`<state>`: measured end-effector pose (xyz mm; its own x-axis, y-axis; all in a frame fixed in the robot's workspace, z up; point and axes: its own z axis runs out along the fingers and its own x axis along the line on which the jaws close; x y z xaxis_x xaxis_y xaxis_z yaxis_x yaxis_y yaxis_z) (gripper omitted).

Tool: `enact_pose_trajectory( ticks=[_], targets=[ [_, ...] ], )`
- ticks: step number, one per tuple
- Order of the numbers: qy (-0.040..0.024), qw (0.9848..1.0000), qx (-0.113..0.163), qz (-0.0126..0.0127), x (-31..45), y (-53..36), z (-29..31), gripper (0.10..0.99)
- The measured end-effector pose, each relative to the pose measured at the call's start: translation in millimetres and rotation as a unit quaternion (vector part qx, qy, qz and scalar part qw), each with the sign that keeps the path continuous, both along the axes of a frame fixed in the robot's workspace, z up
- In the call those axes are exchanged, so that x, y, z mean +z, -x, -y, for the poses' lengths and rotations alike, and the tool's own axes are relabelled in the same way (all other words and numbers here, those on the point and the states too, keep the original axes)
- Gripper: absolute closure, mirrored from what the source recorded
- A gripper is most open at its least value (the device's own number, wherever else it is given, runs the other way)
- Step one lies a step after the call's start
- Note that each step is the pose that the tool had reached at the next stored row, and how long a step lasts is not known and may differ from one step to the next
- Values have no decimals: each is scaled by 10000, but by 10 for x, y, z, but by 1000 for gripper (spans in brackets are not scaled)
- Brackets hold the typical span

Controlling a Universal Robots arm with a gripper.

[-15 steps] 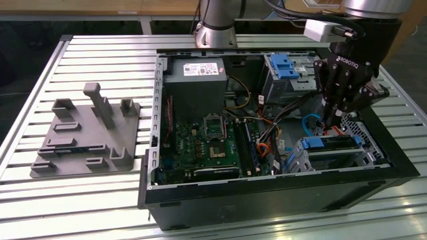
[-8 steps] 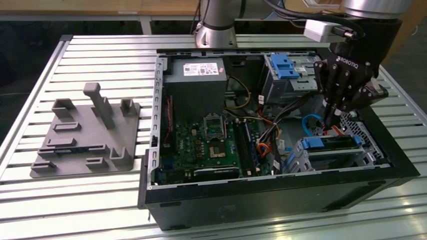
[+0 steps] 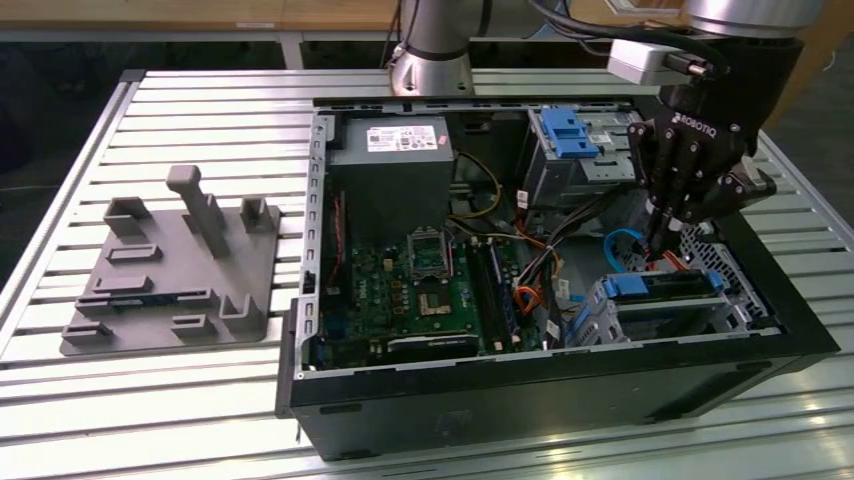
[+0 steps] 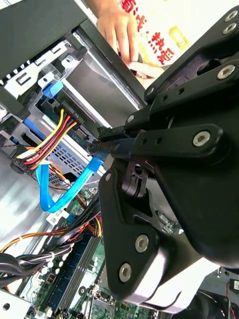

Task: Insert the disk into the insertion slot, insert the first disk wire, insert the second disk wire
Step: 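Insert the second disk wire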

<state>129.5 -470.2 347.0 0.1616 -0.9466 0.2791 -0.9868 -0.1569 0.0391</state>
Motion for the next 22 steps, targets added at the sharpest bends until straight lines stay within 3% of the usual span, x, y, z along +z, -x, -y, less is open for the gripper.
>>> enact_pose_trajectory(
  ticks=[3,6,14,20,22],
  targets=[
    [0,10000,-24,0,-1,0,0,929],
    [-1,9997,-246,0,-3,0,0,929],
    [-16,9974,-727,-1,-4,-1,-1,929],
    [-175,9961,-868,-4,-5,-4,-2,929],
    [-183,9958,-894,-5,-8,-13,-13,929]
  ],
)
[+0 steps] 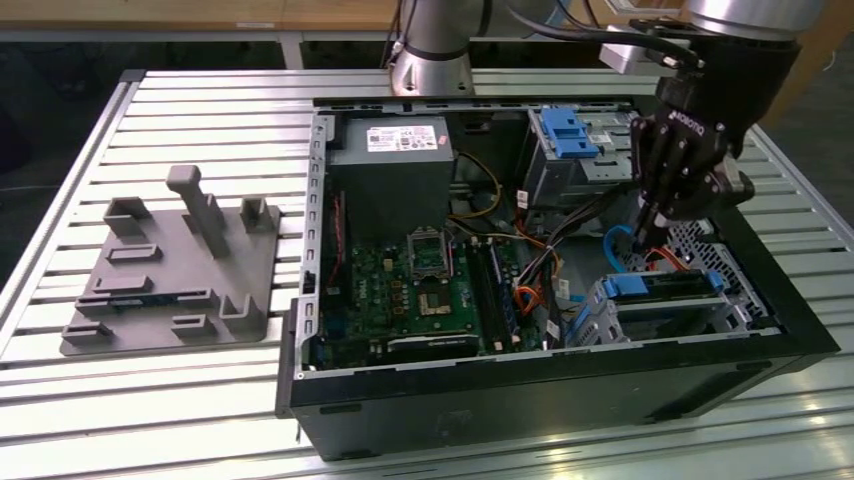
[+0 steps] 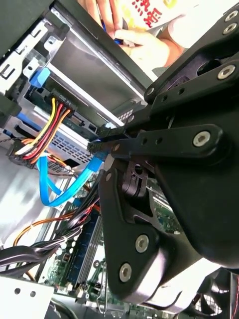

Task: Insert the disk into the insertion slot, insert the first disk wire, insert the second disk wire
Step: 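Insert the second disk wire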

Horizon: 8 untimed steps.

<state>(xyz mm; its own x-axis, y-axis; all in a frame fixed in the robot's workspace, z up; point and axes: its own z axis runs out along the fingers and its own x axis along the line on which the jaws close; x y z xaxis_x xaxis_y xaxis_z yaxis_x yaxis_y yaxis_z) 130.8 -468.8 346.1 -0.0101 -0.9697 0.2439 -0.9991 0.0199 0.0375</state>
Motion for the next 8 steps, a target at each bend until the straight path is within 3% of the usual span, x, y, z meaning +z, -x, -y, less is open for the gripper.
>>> enact_pose_trajectory(
  ticks=[8],
  targets=[
    [-12,9999,-144,0,-17,-63,-26,929]
  ],
)
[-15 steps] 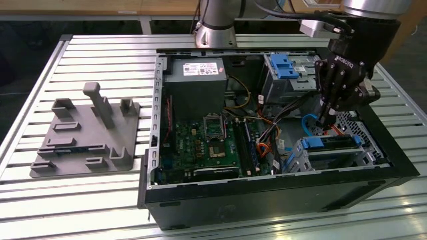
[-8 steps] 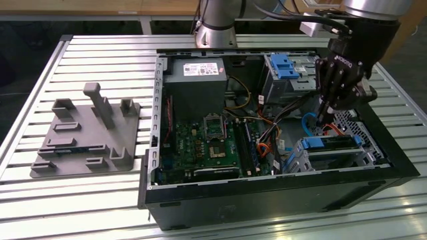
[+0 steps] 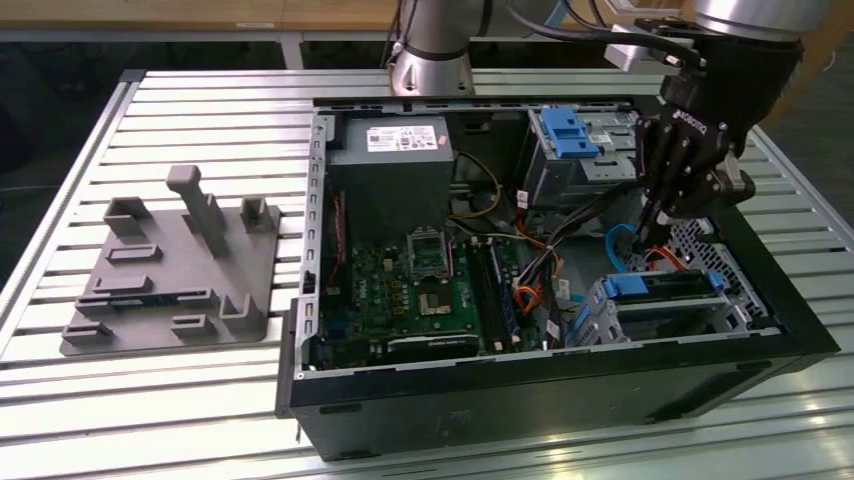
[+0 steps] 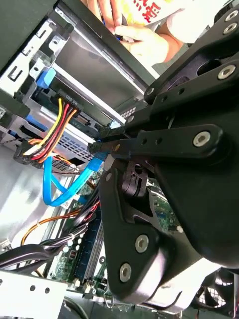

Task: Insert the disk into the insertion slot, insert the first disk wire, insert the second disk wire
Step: 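Insert the second disk wire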

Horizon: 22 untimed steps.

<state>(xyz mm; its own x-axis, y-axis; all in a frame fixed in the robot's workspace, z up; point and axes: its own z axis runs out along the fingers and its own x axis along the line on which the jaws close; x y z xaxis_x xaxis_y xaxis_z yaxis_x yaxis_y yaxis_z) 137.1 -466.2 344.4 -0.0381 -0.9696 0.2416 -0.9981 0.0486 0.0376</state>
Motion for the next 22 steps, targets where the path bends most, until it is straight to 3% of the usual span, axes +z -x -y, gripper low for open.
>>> enact_pose_trajectory(
  ticks=[3,6,15,22],
  targets=[
    [-35,10000,-37,0,-5,-35,5,929],
    [-136,9999,-36,0,-7,-58,42,929],
    [-524,9986,-36,-2,-10,-77,179,929],
    [-885,9961,-36,-3,-25,-81,299,929]
  ],
)
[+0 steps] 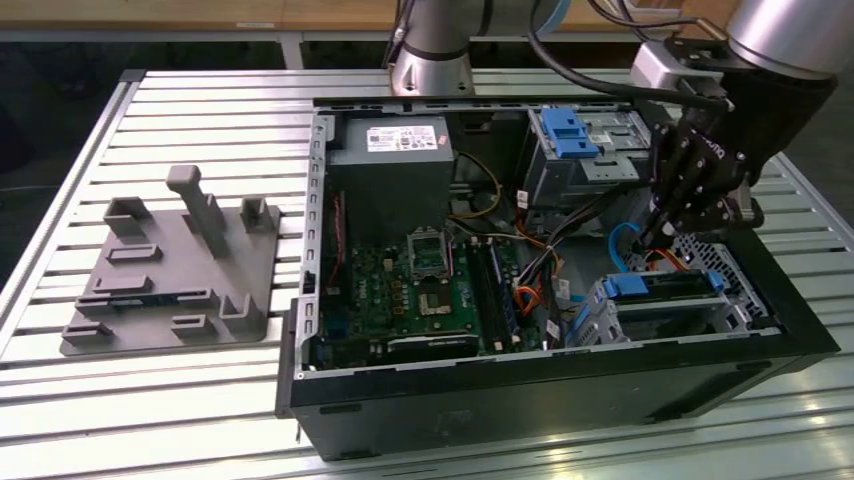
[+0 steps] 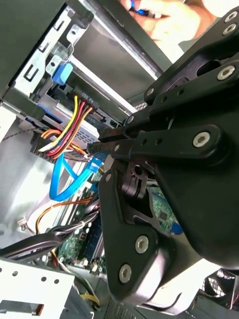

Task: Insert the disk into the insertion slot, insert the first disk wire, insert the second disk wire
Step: 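Insert the second disk wire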

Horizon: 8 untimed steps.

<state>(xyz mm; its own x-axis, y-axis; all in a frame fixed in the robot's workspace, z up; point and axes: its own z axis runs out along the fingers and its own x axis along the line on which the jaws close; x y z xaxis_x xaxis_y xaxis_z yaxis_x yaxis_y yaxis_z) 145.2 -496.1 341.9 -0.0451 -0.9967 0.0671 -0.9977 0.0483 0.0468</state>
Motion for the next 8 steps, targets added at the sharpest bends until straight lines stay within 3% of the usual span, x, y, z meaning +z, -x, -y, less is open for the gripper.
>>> enact_pose_trajectory(
  ticks=[7,8],
  targets=[
    [-400,9992,-1,1,-7,-17,86,929],
    [-416,9991,0,1,-8,-23,104,929]
  ],
)
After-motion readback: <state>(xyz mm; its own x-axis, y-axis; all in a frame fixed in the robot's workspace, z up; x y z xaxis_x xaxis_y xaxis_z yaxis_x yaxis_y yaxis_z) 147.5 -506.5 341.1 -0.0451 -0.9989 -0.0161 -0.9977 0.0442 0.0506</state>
